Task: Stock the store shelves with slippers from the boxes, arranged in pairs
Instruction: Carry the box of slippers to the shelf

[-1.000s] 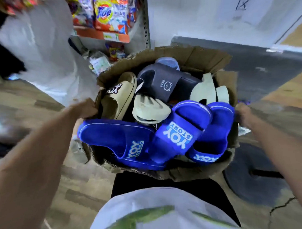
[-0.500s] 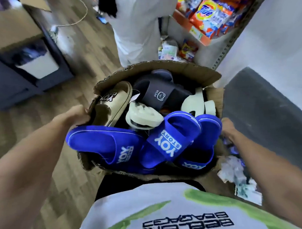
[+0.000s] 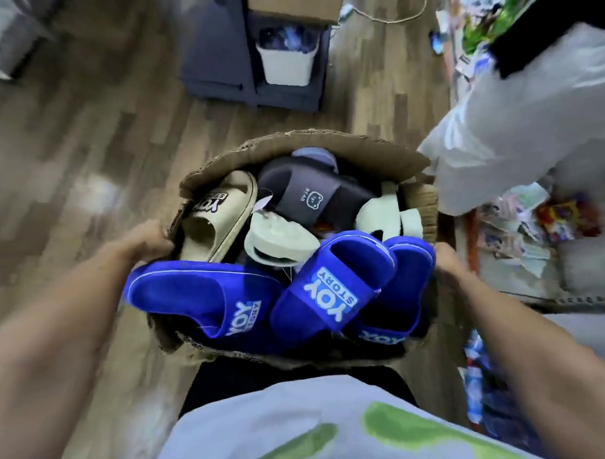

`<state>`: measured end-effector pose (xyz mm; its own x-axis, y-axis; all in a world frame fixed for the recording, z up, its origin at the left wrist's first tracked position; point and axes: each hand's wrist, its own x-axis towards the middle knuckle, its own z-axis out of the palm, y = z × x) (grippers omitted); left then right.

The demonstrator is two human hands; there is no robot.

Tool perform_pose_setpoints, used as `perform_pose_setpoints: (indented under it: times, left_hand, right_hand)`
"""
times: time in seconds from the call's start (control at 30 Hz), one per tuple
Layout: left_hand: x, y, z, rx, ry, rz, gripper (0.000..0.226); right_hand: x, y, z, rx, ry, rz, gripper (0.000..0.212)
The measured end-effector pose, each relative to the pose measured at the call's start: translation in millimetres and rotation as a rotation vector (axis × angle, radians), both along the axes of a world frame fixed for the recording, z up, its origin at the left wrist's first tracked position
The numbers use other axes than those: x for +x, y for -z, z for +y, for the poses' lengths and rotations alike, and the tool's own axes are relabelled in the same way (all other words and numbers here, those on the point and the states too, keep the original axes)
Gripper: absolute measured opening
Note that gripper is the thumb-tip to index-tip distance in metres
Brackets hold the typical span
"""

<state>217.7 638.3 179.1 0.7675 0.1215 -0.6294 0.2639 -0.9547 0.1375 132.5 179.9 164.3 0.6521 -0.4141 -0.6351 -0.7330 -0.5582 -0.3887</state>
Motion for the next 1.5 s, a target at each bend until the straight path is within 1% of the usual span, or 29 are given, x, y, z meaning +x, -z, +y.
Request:
perform_pose_setpoints:
  times: [0.07,0.17,0.27,0.33,0.4,0.5,0.63,0.77,0.9,0.97,1.07,1.2,1.23,1.3,1.33,1.4,1.43,1.5]
  left_hand:
    - [15.8,2.5,30.4,0.012,-0.089,0.016,0.026]
    - [43.6,3.6,72.2,0.010,-0.197,0.027,0.033]
    - [74.3,-0.9,108.2,0.012,-0.270,0.042,0.030]
    - [101.4,-7.4,130.8,0.026,-0.330,0.034,0.032]
    - [133.3,-13.4,153.1,0.036,-0.380,0.033,0.026]
    - [183.4,-13.9,184.3,0.046,-0.437,0.022,0.016]
    - [256.8,5.1,227.4,0.045,-0.518,-0.022,0.028]
    - [345.8,10.0,274.7,0.023,-0.600,-0.055,0.028]
    - [424.7,7.0,315.9,-0.001,-0.638,-0.034,0.029]
    - [468.2,6.1,337.8,0.002,-0.629,-0.050,0.032]
    - [529.8,12.5,379.1,0.010,-0.577,-0.046,0.029]
    - [591.1,35.1,449.7,0.022,-0.503,0.008,0.026]
    - [605.9,40.1,470.1,0.016,-0.487,0.016,0.027]
    - [642.7,44.8,514.3,-0.005,-0.450,0.011,0.025]
    - [663.5,45.0,538.9,-0.017,-0.430,-0.006,0.024]
    - [703.6,43.2,586.0,-0.041,-0.365,-0.034,0.026]
    - [721.6,38.8,605.5,-0.044,-0.324,-0.042,0.029]
    - [757.2,27.1,637.4,-0.029,-0.267,-0.047,0.031]
  right_hand:
    - [51.0,-12.7,31.6,0.059,-0.061,-0.035,0.033]
    - [123.2,-25.6,75.8,0.187,-0.094,-0.128,0.027]
    - [184.1,-22.5,108.9,0.199,-0.118,-0.147,0.020]
    - [230.1,-21.3,130.8,0.233,-0.155,-0.162,0.025]
    - [277.0,-22.6,153.4,0.254,-0.206,-0.153,0.031]
    - [349.1,-20.4,189.1,0.217,-0.268,-0.152,0.031]
    - [444.2,-3.7,241.4,0.231,-0.292,-0.154,0.026]
    - [562.8,-0.3,296.7,0.215,-0.304,-0.152,0.023]
    - [653.8,0.0,341.3,0.121,-0.265,-0.088,0.034]
    - [686.4,5.9,361.6,0.092,-0.219,-0.053,0.035]
    - [723.9,14.0,399.1,0.054,-0.190,-0.016,0.037]
    - [768.9,11.6,469.6,0.038,-0.174,0.013,0.039]
    - [779.5,8.9,488.4,0.040,-0.177,-0.001,0.035]
    - [796.3,3.6,527.4,0.059,-0.165,-0.036,0.021]
    - [801.3,1.4,548.3,0.067,-0.164,-0.059,0.023]
    - [808.8,0.2,585.8,0.060,-0.127,-0.080,0.050]
    - [810.9,-0.9,603.4,0.050,-0.091,-0.084,0.052]
    - [821.0,-3.5,635.7,0.058,-0.019,-0.072,0.043]
